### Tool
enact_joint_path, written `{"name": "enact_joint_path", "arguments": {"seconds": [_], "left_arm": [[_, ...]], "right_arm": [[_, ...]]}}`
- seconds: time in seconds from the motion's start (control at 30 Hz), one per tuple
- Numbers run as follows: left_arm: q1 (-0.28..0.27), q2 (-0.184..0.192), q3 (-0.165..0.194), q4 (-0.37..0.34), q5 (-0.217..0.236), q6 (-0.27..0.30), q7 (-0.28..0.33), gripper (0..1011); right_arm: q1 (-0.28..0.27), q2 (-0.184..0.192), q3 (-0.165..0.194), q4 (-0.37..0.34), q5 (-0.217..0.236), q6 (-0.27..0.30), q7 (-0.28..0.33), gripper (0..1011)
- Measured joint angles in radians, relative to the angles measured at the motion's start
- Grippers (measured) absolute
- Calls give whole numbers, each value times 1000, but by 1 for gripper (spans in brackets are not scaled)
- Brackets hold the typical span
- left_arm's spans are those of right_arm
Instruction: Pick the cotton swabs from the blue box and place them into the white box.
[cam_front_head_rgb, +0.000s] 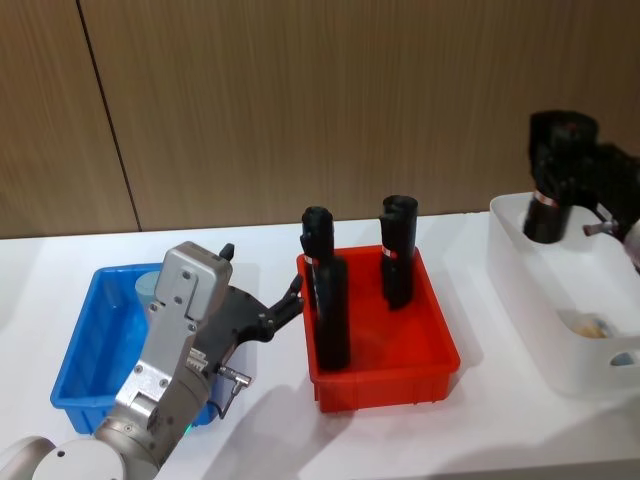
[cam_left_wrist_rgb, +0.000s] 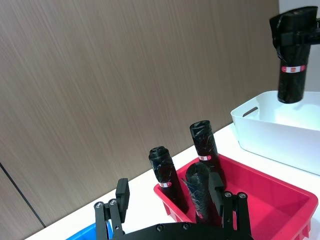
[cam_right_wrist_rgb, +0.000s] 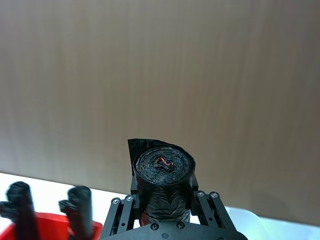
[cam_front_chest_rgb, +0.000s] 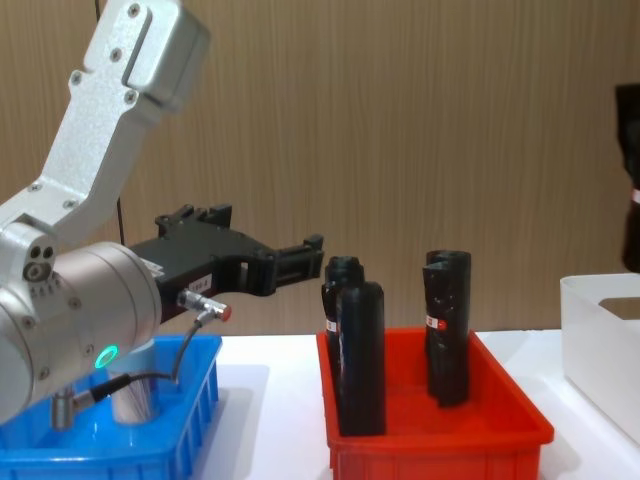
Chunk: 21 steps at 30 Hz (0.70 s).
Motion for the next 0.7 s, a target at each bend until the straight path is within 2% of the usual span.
{"name": "enact_joint_path", "arguments": {"seconds": [0.37, 0.7], "left_arm": [[0, 0, 0, 0, 0, 0, 0, 1003], [0, 0, 0, 0, 0, 0, 0, 1003]], "right_arm": [[14, 16, 24, 85, -11, 25, -39, 509], [32, 18, 31, 168, -11, 33, -45, 509]]}}
